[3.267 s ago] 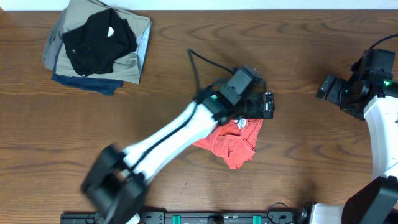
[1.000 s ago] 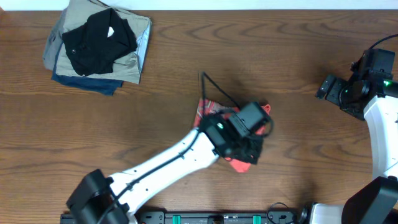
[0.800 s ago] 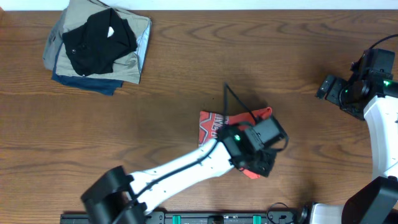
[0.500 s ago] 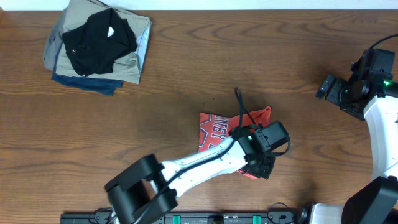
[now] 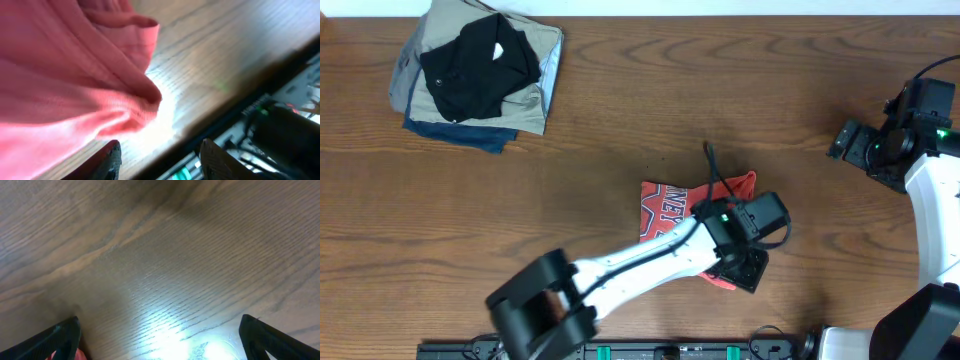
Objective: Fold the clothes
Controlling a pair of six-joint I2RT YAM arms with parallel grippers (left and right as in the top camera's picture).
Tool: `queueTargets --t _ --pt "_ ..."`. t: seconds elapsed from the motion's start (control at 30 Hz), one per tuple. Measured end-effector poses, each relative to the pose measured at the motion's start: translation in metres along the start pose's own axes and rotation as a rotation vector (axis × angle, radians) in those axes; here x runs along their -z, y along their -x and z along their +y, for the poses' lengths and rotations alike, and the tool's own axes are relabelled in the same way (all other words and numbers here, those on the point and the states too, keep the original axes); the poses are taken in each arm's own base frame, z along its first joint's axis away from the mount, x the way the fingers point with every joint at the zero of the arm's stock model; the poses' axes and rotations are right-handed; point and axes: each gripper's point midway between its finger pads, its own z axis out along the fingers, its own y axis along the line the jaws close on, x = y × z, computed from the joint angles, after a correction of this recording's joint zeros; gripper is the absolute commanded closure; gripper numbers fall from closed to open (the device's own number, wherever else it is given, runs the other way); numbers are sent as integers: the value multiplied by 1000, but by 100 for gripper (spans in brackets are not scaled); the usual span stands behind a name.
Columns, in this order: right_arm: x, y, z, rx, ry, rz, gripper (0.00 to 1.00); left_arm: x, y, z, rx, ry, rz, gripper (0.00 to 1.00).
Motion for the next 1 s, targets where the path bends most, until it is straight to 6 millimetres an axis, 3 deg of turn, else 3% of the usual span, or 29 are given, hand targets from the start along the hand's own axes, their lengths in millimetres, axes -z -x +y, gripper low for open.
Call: queueTargets --t 0.07,0.2,0.33,0.43,0.57,0.8,1.0 --pt "0 0 0 0 0 0 1 22 8 -1 -9 -5 -59 46" --pt "0 0 0 0 0 0 1 73 40 18 32 13 -229 47" --pt "0 0 0 0 0 0 1 90 67 45 95 48 -319 58" --pt "0 0 0 0 0 0 1 75 78 58 119 79 -313 75" --pt "0 0 0 0 0 0 1 37 82 70 150 115 -252 85" --pt "0 0 0 0 0 0 1 -29 82 76 175 80 -134 91" --pt "0 0 0 0 0 0 1 -53 85 66 168 -6 -98 91"
